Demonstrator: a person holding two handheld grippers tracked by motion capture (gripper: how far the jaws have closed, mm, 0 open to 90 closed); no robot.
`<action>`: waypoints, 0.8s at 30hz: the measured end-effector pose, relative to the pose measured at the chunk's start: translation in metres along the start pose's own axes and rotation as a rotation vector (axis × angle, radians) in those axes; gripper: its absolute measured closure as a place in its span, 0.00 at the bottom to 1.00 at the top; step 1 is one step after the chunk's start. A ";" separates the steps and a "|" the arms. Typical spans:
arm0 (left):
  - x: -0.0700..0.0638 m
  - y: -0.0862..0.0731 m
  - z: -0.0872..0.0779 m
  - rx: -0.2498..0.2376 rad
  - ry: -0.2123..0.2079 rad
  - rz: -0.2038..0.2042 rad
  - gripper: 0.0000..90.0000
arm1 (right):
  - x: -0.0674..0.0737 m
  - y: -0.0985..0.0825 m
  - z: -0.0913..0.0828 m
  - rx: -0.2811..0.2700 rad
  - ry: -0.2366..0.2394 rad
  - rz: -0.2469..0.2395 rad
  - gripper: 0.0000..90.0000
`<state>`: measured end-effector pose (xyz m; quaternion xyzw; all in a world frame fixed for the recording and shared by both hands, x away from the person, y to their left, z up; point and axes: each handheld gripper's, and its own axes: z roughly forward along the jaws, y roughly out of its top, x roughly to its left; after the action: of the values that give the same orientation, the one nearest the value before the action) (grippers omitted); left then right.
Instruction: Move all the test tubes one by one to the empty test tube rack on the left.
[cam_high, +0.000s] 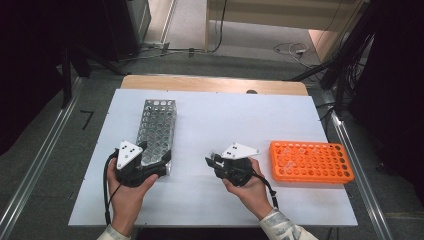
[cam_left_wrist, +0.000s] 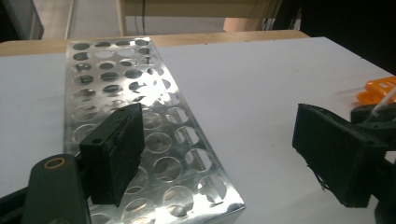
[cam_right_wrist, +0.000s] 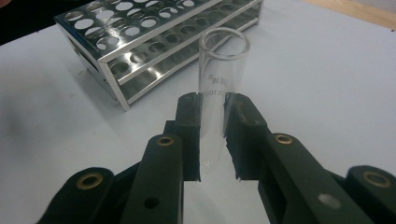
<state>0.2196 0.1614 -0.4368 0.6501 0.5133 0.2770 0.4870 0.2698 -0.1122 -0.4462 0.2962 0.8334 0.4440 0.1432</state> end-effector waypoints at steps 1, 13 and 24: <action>-0.002 0.000 0.001 0.004 -0.006 0.005 0.18 | 0.000 0.000 0.000 0.000 0.000 0.000 0.81; -0.034 0.004 0.012 0.029 -0.132 0.064 0.26 | 0.009 0.003 0.013 0.022 0.023 -0.025 0.81; -0.058 0.006 0.024 0.046 -0.258 0.088 0.43 | 0.016 0.004 0.020 0.033 0.044 -0.035 0.81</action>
<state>0.2244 0.0985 -0.4321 0.7130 0.4237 0.2002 0.5215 0.2685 -0.0877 -0.4537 0.2741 0.8488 0.4339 0.1275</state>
